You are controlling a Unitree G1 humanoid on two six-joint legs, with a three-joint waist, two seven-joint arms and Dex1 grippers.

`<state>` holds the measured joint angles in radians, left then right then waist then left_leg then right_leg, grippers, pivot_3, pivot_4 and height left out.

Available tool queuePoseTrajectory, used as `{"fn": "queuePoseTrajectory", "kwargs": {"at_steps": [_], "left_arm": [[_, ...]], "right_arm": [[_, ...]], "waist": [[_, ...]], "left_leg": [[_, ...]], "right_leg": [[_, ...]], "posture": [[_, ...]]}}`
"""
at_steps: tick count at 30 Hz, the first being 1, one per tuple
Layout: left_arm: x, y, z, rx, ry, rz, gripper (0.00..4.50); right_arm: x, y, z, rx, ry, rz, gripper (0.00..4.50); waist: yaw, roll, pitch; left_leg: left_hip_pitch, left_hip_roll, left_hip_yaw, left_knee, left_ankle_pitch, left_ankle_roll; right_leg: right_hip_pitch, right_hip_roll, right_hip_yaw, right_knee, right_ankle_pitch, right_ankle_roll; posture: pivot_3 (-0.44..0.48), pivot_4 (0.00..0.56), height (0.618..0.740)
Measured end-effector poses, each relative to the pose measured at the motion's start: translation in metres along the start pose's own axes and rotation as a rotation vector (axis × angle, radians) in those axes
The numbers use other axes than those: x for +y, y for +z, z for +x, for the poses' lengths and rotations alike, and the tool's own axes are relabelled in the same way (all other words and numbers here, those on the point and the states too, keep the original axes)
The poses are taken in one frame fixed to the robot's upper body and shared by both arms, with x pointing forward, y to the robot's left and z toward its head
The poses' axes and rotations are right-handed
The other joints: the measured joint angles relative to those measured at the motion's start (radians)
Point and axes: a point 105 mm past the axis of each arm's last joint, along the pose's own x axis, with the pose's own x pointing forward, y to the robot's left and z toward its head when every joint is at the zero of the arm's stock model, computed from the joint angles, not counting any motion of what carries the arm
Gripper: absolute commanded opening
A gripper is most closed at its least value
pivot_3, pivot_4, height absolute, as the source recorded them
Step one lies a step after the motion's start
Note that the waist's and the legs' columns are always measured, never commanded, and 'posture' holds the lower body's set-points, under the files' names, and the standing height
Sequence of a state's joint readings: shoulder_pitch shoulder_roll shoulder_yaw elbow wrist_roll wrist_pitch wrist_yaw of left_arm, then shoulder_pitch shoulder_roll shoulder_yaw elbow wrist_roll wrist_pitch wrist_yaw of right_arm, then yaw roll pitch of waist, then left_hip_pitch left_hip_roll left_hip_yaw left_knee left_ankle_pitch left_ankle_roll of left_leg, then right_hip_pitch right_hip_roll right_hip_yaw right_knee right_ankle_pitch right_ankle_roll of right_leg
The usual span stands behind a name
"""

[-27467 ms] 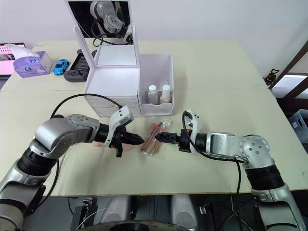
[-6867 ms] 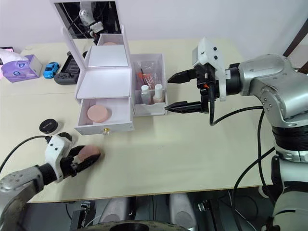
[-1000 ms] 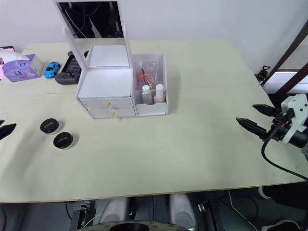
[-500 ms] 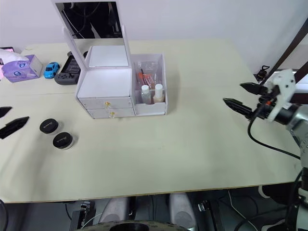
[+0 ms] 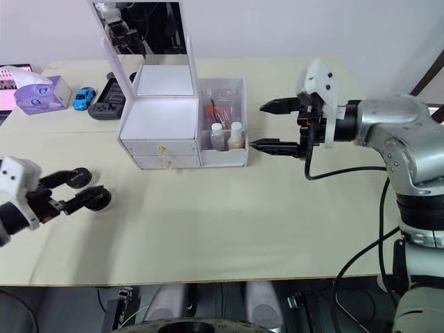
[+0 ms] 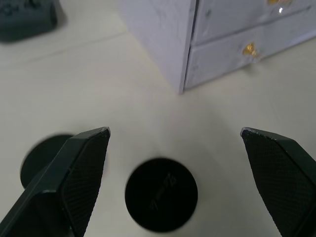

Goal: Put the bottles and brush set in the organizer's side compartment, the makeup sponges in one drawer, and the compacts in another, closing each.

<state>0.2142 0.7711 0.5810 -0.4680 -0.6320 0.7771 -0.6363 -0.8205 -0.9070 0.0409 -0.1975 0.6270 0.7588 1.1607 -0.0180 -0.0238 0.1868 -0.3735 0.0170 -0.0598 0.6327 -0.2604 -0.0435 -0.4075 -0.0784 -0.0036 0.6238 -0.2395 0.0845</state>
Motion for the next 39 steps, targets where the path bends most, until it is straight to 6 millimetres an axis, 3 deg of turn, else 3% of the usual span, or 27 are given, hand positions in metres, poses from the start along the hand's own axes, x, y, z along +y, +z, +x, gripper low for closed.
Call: {"fn": "queuePoseTrajectory", "kwargs": {"at_steps": [4, 9, 13, 18, 24, 30, 39], "left_arm": [[-0.007, -0.006, -0.003, -0.004, 0.043, -0.049, 4.48], [-0.015, -0.019, -0.010, 0.006, 0.073, -0.077, 4.48], [-0.028, -0.010, -0.007, -0.069, 0.063, -0.084, 4.48], [-0.066, 0.010, 0.021, -0.204, -0.017, -0.076, 4.48], [-0.098, 0.013, 0.054, -0.274, -0.031, -0.080, 4.48], [-0.098, -0.002, 0.097, -0.238, 0.042, -0.089, 4.48], [-0.118, 0.000, 0.122, -0.251, 0.027, -0.125, 4.48]], "right_arm": [[0.010, 0.017, 0.011, -0.025, 0.120, -0.057, 4.50], [0.016, 0.024, 0.015, -0.036, 0.180, -0.072, 4.50], [0.017, 0.022, 0.018, -0.029, 0.192, -0.071, 4.50], [0.017, 0.022, 0.019, -0.024, 0.181, -0.077, 4.50], [0.021, 0.022, 0.021, -0.010, 0.169, -0.073, 4.50], [0.018, 0.021, 0.014, 0.018, 0.111, -0.079, 4.50], [0.014, 0.016, 0.000, 0.049, 0.059, -0.066, 4.50]], "waist": [[0.004, -0.001, -0.001], [0.004, -0.001, -0.001], [0.008, -0.001, -0.001], [0.007, -0.001, -0.001], [0.006, -0.001, -0.001], [0.009, -0.001, -0.001], [0.009, -0.001, -0.001]], "left_leg": [[0.000, 0.000, 0.000, 0.000, 0.000, 0.000], [-0.001, 0.000, 0.001, 0.000, 0.000, 0.000], [-0.001, 0.000, 0.000, 0.001, 0.000, 0.000], [0.000, -0.001, 0.001, 0.001, 0.000, 0.000], [0.000, -0.001, 0.001, 0.001, 0.000, 0.000], [-0.001, -0.001, 0.000, 0.002, 0.000, 0.000], [-0.001, -0.001, 0.001, 0.000, 0.000, 0.000]], "right_leg": [[0.000, 0.000, 0.000, -0.001, 0.000, 0.000], [0.000, 0.000, 0.000, -0.003, 0.000, 0.000], [0.001, 0.000, 0.000, -0.003, 0.000, -0.001], [0.003, -0.001, 0.000, -0.004, 0.001, -0.001], [0.002, 0.000, 0.000, -0.004, 0.001, -0.001], [0.002, 0.001, 0.000, -0.003, 0.001, -0.001], [0.002, 0.000, 0.000, -0.006, 0.001, 0.000]], "posture": [[0.000, 0.150, 0.740], [0.000, 0.150, 0.740], [0.000, 0.150, 0.740], [0.000, 0.150, 0.740], [0.000, 0.150, 0.740], [0.000, 0.150, 0.740], [0.000, 0.150, 0.740]]}}
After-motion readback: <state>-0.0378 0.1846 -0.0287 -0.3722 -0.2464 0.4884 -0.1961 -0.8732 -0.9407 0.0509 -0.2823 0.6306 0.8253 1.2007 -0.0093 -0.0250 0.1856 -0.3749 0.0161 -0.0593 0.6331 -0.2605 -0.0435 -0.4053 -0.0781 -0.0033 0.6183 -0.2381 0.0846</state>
